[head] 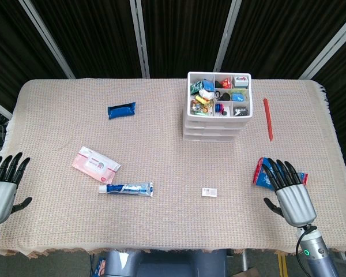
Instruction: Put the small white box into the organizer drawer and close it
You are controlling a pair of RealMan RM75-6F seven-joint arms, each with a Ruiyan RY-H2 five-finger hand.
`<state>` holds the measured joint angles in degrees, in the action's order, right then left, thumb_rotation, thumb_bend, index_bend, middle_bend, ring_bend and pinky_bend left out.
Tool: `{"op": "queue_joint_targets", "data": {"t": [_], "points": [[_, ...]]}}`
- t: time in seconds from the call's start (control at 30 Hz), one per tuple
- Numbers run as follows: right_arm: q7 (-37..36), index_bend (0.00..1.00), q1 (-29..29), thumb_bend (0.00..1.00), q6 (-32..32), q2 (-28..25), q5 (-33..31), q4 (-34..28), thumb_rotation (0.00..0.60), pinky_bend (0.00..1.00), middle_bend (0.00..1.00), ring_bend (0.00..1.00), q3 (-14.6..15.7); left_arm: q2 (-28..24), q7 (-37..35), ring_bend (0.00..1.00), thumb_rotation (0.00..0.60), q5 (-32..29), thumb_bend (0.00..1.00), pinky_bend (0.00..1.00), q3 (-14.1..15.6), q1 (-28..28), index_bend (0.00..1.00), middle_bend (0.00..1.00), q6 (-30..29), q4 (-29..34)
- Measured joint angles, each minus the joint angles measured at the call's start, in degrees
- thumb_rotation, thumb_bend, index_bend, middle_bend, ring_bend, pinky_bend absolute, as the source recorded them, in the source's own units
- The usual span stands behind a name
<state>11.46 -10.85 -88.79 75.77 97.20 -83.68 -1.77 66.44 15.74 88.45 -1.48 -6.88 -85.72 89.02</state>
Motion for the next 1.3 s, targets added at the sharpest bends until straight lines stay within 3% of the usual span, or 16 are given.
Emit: {"op": "queue_joint_targets", "data": {"t": [0.77,0.9,1.0,1.07,1.13,1.2,1.3], "points": [[-2.2,0.0,0.3,0.13,0.1,-0.1,-0.2,-1.0,0.6,0.08,0.0,0.0,0.0,-0.4,-0.2,0.0,0.6,-0.2,0.11,0.0,0.2,-0.2,0.02,0.0,1.0,0.6],[-2.8,0.0,0.5,0.14,0.0,-0.4,-0.2,-1.5,0.6,0.09,0.09,0.03,0.2,-0.4,-0.2,0.0,0.6,0.2,0.11,0.0,0.3,-0.2,0.02,0.0,0.7,0.9],[-3.7,0.05,0.4,0.16,-0.2,-0.6,-0.2,-2.3,0.6,0.24,0.26,0.2,0.0,-0.4,-0.1,0.0,0.6,0.4,0.11,0.0,0.4,-0.1,0.02,0.0,0.5,0.9],[-4.4,0.11,0.4,0.16,-0.2,-0.6,-0.4,-2.9,0.6,0.46,0.5,0.46,-0.2,-0.4,-0.2,0.0,0.6,0.4,0.11,0.0,0.3,0.0,0.02,0.0,0.3,0.9],[-5.3,0.12,0.3,0.17,0.0,-0.6,-1.2,-4.1,0.6,0.57,0.65,0.61,-0.6,-0.3,-0.5,0.0,0.6,0.3,0.11,0.0,0.2,0.0,0.02,0.0,0.1,0.9],[-6.1,0.12,0.0,0.19,0.9,-0.5,-3.1,-6.2,0.6,0.63,0.74,0.7,-1.3,-0.3,-0.8,0.0,0.6,0.3,0.11,0.0,0.2,0.0,0.02,0.0,0.1,0.9],[-6.7,0.12,-0.7,0.26,3.8,-0.5,-7.5,-10.4,0.6,0.64,0.78,0.74,-2.6,-0.2,-1.3,0.0,0.6,0.8,0.11,0.0,0.2,-0.1,0.02,0.0,0.0,0.7]]}}
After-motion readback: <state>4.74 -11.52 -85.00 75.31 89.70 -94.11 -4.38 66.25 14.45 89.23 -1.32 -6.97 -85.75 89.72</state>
